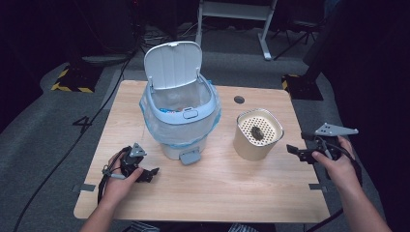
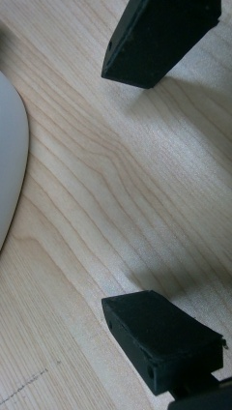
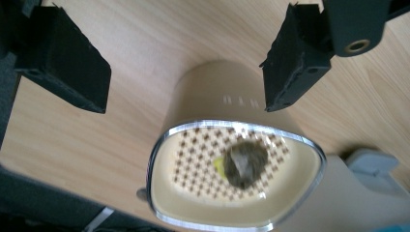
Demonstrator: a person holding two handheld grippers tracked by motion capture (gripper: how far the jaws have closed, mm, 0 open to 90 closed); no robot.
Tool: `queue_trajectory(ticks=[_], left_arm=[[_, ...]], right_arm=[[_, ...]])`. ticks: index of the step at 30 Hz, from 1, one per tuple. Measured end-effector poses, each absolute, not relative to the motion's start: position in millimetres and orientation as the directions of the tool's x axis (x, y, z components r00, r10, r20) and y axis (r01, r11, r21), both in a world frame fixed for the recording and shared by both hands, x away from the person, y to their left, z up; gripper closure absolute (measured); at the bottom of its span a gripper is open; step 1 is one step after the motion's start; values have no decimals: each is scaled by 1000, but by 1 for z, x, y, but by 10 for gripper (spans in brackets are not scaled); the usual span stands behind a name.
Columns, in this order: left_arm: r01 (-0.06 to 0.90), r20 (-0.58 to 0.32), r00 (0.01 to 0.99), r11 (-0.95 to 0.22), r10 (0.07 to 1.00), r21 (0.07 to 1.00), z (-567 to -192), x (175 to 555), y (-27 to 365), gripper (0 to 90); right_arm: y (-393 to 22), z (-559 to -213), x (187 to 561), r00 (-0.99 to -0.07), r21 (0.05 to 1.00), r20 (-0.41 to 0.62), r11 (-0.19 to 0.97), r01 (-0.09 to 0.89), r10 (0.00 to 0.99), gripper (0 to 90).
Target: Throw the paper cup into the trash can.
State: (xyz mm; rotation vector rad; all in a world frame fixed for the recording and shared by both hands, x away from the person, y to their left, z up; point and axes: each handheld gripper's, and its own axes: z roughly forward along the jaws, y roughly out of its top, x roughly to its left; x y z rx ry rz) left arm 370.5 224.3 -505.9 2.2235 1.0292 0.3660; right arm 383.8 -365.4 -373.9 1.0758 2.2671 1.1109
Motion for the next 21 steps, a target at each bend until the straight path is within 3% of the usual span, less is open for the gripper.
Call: queue_trajectory(ticks=[21], left_arm=[[575, -18, 653, -480, 757, 663, -506, 371, 224, 2]], right_arm=[[-365, -458, 364, -580, 713, 32, 388, 584, 814, 174]])
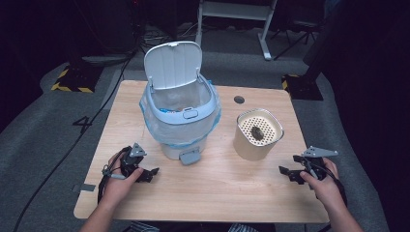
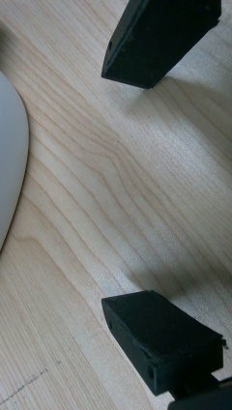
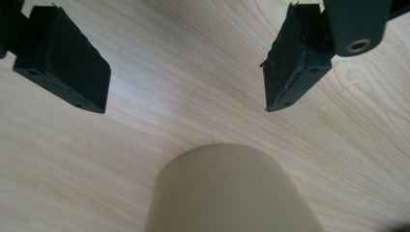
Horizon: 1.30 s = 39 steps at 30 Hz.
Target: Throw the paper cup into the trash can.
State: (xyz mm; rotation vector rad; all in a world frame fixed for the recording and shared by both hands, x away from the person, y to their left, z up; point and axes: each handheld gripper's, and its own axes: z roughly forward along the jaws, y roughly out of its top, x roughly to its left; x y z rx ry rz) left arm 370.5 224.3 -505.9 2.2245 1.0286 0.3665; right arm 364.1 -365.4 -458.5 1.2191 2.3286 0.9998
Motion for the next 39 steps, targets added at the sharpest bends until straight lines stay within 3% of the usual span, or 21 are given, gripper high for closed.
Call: queue_trajectory(ticks=[13, 19, 26, 39], left_arm=[[595, -22, 627, -460, 779, 659, -506, 368, 223, 1], [596, -17, 613, -449, 790, 666, -505, 366, 223, 14], [602, -21, 583, -415, 812, 682, -505, 364, 226, 105], [605, -23, 574, -406, 818, 685, -505, 361, 225, 123]], right_arm=[[-353, -504, 354, -560, 745, -29, 391, 540, 828, 152], [-352, -504, 354, -555, 735, -11, 383, 560, 832, 148], [-352, -505, 354, -553, 735, -9, 381, 561, 833, 146], [-352, -505, 354, -553, 735, -9, 381, 561, 833, 145]])
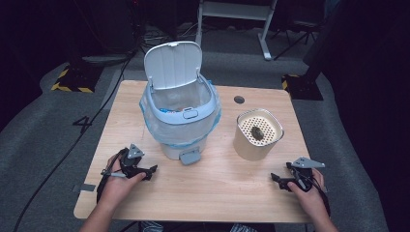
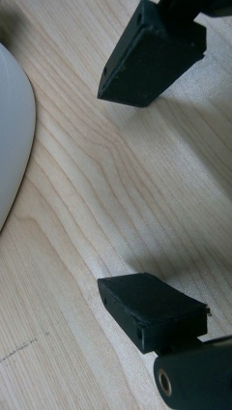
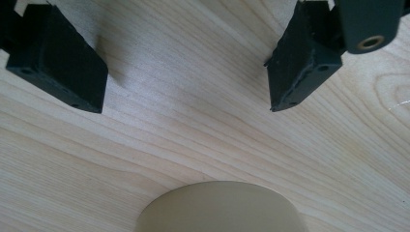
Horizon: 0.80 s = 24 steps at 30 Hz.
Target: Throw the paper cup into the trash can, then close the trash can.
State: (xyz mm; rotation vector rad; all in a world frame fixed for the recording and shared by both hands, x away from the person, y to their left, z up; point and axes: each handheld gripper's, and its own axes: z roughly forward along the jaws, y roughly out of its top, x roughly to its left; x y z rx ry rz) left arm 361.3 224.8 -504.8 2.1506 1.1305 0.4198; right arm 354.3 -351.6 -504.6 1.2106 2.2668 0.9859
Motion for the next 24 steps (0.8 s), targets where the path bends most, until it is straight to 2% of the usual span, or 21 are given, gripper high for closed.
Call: queue_trajectory(ticks=[5, 8, 9, 14, 15, 24], left_arm=[[598, -19, 573, -402, 820, 693, -505, 361, 225, 140], [591, -17, 566, -392, 824, 705, -503, 359, 228, 268], [598, -24, 563, -387, 826, 702, -502, 359, 229, 354], [585, -74, 553, -323, 830, 744, -489, 357, 236, 384], [561, -100, 578, -305, 810, 769, -476, 356, 242, 382], [477, -59, 633, -329, 772, 815, -423, 353, 249, 375]], right_arm=[[-352, -505, 354, -553, 735, -9, 380, 562, 833, 146], [-352, -505, 354, -553, 735, -9, 380, 562, 833, 146], [-352, -505, 354, -553, 735, -9, 381, 561, 833, 146], [-352, -505, 354, -553, 735, -9, 381, 562, 833, 145], [-352, -505, 354, -553, 735, -9, 380, 562, 833, 145], [-352, -504, 354, -553, 735, -8, 381, 562, 833, 146]])
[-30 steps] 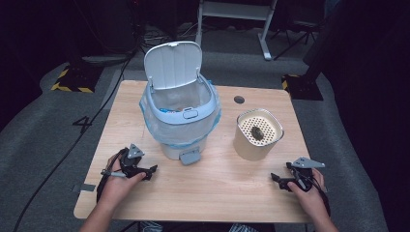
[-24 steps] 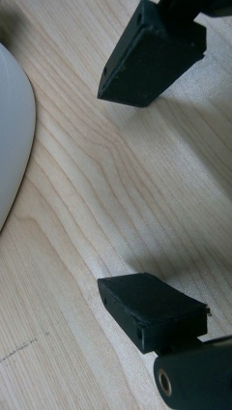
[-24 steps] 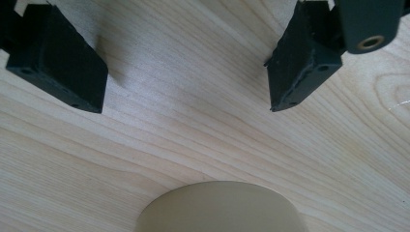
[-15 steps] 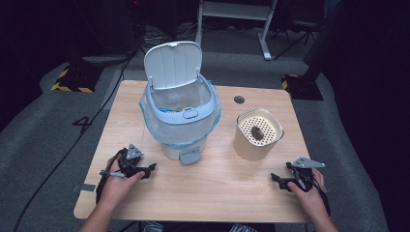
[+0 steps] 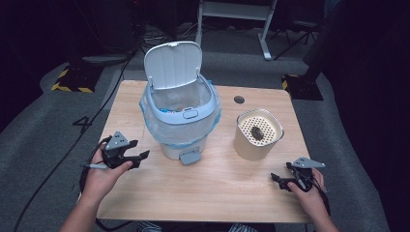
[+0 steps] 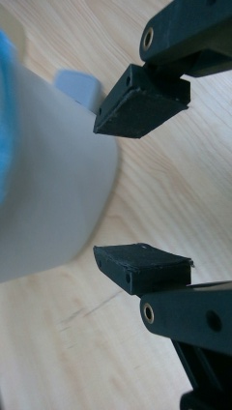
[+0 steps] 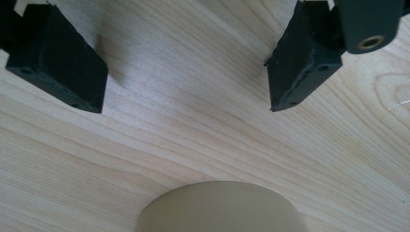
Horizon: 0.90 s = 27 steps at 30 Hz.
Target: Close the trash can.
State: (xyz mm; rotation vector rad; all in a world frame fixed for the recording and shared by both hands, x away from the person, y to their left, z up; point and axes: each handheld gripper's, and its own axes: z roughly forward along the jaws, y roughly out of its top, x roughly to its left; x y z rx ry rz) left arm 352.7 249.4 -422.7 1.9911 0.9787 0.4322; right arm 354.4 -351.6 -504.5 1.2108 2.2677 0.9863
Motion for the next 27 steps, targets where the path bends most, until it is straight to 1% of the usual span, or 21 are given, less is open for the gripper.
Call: queue_trajectory(ticks=[6, 9, 16, 27], left_arm=[[418, -63, 673, -309, 737, 854, -381, 354, 251, 357], [398, -59, 686, -307, 725, 864, -367, 355, 252, 353], [342, -41, 689, -274, 724, 899, -327, 363, 257, 354], [280, -64, 703, -192, 708, 941, -285, 383, 259, 351]], right_arm=[[-352, -505, 354, -554, 735, -9, 381, 561, 833, 146], [-352, -505, 354, -553, 735, -9, 381, 561, 833, 146], [-352, -505, 354, -553, 735, -9, 381, 561, 833, 146], [-352, -505, 354, -553, 735, -9, 380, 561, 833, 146]])
